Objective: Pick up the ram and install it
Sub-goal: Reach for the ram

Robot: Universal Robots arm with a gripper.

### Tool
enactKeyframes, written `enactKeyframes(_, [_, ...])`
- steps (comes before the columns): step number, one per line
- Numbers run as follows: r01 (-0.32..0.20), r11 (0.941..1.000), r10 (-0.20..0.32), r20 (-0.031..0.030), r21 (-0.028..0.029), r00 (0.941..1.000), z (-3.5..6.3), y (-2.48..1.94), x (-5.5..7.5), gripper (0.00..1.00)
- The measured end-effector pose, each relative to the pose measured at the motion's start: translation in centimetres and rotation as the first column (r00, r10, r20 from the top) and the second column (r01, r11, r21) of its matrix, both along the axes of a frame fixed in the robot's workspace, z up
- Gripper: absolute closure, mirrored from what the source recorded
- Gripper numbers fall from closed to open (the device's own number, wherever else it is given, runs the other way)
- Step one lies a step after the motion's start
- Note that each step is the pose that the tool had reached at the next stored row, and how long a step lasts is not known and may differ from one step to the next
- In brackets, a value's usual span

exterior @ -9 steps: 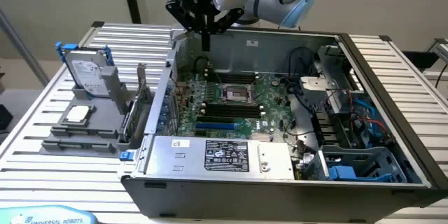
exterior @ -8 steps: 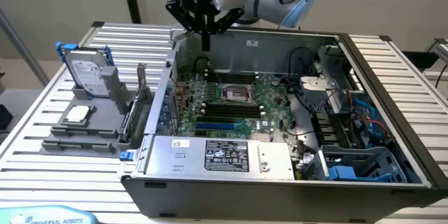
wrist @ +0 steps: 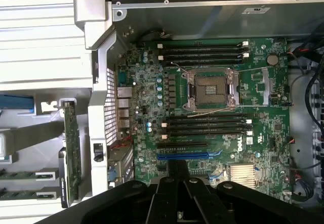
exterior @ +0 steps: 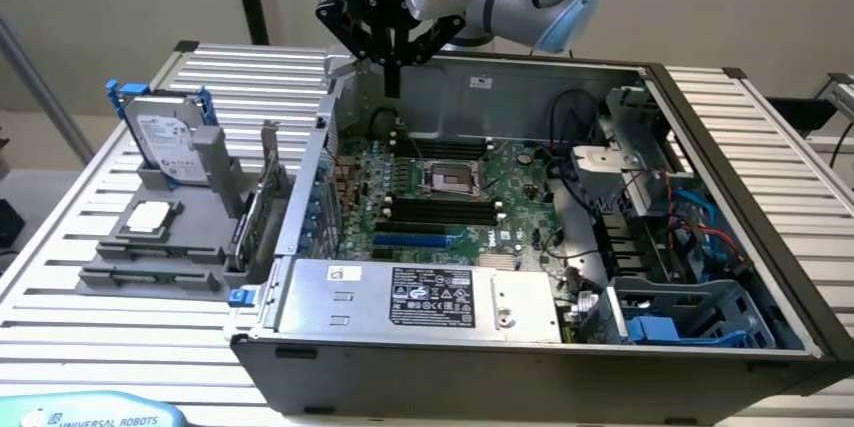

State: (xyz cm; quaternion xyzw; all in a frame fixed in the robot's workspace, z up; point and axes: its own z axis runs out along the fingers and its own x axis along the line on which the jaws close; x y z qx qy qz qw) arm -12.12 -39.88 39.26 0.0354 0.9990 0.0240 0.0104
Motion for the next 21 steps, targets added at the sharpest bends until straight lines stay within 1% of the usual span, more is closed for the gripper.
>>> enactKeyframes(5, [0.0, 1.0, 0.0, -0.0001, -0.0001, 1.0, 0.01, -0.02, 0.0, 0.89])
enactKeyframes(9, [0.0, 1.0, 0.0, 0.0, 0.0, 1.0, 0.0, -0.25, -0.8, 0.89])
enactKeyframes(12, [0.0, 1.0, 0.0, 0.0, 0.0, 1.0, 0.0, -0.5, -1.7, 0.89])
enactKeyframes(21, [0.0, 1.0, 0.0, 0.0, -0.0001, 1.0, -0.01, -1.21, -5.8, 0.89])
